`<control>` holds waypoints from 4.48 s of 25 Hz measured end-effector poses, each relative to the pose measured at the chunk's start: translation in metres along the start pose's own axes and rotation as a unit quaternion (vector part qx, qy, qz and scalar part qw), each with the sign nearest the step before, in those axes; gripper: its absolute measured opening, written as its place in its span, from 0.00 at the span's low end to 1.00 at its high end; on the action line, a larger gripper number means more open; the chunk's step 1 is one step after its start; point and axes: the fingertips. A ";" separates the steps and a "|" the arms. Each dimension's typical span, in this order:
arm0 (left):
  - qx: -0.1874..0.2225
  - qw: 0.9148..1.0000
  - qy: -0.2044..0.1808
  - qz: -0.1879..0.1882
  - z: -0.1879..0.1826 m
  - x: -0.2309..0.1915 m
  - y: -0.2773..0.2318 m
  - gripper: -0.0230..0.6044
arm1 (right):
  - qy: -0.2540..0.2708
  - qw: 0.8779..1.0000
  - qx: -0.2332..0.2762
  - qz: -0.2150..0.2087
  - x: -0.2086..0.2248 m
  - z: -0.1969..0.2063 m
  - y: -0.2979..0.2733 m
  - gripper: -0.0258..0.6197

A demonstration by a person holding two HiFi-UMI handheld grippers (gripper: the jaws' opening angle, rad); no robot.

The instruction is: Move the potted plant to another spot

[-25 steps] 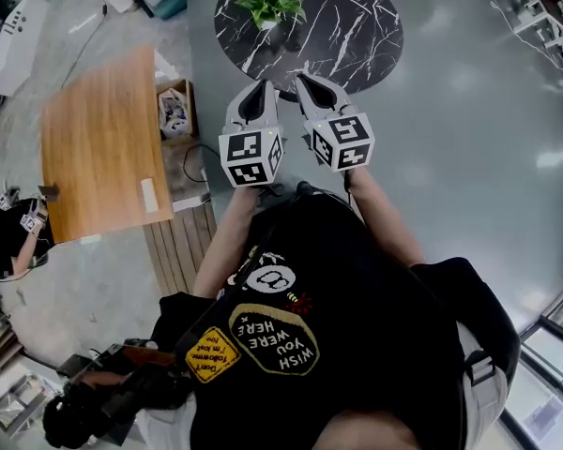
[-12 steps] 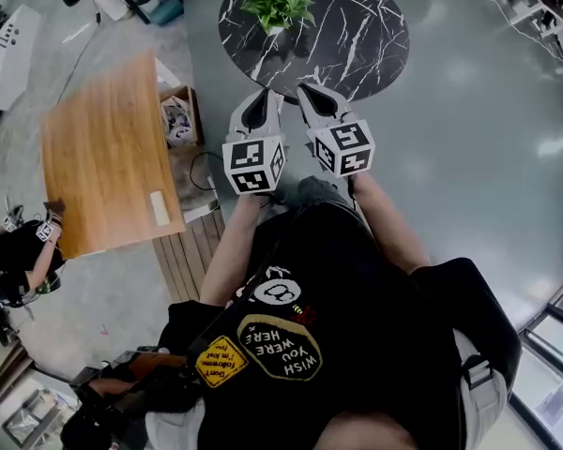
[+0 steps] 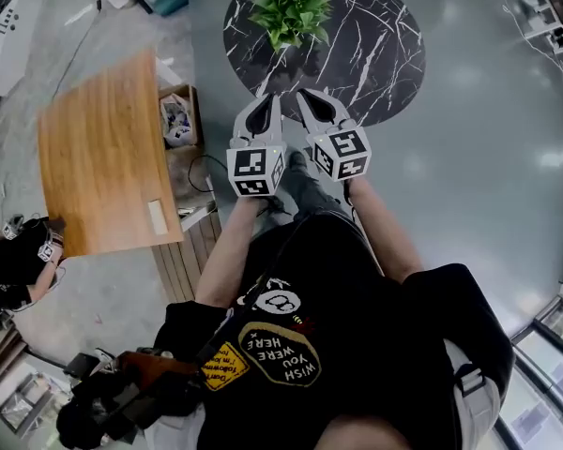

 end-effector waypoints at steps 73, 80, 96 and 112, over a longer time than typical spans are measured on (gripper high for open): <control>-0.046 0.994 0.065 0.069 0.092 -0.043 -0.245 0.04 | -0.058 0.949 -0.131 0.281 0.369 0.327 0.010 0.80; -0.049 0.996 0.060 0.050 0.087 -0.052 -0.277 0.04 | -0.060 0.945 -0.118 0.300 0.473 0.318 -0.038 0.80; -0.019 0.996 0.075 -0.045 0.066 -0.157 -0.273 0.04 | -0.004 0.976 -0.096 0.196 0.529 0.248 -0.308 0.80; 0.026 0.988 0.101 -0.117 0.052 -0.233 -0.175 0.04 | 0.052 0.997 -0.064 0.002 0.230 0.195 -0.448 0.80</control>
Point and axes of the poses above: the fingertips, and each gripper's own axes: y backward along the fingers, x to its right, z out of its underside, and after that the axes turned 13 degrees about y, right-handed
